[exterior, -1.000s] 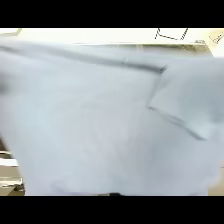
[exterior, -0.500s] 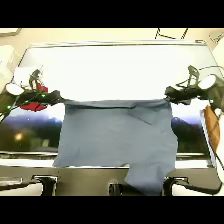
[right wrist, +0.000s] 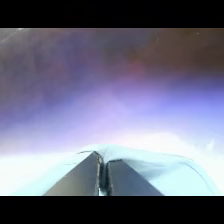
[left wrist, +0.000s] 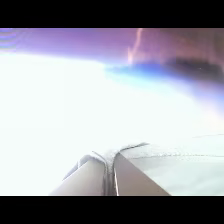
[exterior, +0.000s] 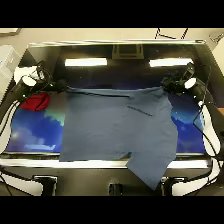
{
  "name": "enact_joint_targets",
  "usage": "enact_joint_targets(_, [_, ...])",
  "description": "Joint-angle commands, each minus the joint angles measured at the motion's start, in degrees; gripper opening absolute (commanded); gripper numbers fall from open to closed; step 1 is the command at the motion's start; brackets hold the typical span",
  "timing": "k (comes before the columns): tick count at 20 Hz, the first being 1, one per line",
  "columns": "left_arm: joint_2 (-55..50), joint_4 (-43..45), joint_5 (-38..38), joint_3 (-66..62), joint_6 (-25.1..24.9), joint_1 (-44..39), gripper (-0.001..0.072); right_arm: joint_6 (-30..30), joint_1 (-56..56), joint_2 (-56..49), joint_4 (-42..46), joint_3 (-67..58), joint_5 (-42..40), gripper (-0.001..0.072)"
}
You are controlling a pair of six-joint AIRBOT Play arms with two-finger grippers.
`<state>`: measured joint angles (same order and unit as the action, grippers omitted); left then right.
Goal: Fold the clothes and pants, and hang the long-sleeved shirts on hangers.
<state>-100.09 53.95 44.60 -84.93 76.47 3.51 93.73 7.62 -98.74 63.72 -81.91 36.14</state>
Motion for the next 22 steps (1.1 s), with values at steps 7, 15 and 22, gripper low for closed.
enact_joint_targets(7, [-0.44, 0.13, 29.14, -10.19, -0.63, 5.35, 0.0026, -0.2, 4.13, 0.24, 1.18, -12.44, 30.29, 0.0041])
enact_joint_targets(15, [-0.35, 3.34, 42.86, 4.94, -1.97, 3.76, 0.0025, 0.7, 3.61, 0.74, 10.71, -1.33, 48.0, 0.004])
enact_joint_targets(22, [-1.38, 5.01, 41.55, 5.27, -1.62, 6.23, 0.0025, 1.38, 3.61, 0.57, 15.26, -0.81, 47.95, 0.0041])
